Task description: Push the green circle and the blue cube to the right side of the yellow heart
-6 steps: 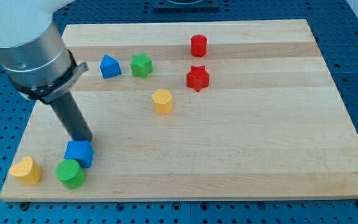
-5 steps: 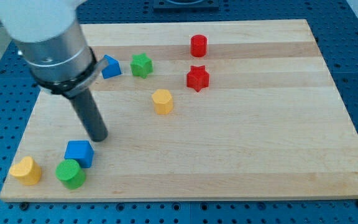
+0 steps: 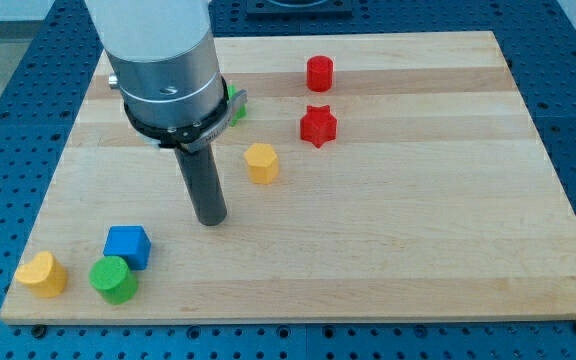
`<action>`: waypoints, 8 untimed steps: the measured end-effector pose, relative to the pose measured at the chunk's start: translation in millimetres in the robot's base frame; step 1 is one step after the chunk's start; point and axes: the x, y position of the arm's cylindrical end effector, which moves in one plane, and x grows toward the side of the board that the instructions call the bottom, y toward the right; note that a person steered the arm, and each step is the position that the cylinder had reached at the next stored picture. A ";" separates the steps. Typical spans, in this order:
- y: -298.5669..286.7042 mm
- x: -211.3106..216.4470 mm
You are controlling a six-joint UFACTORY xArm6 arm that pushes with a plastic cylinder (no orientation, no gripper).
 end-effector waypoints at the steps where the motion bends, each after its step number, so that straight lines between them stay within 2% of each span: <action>1: -1.1 10.6; 5: -38.3 15.0; 8: -65.9 34.4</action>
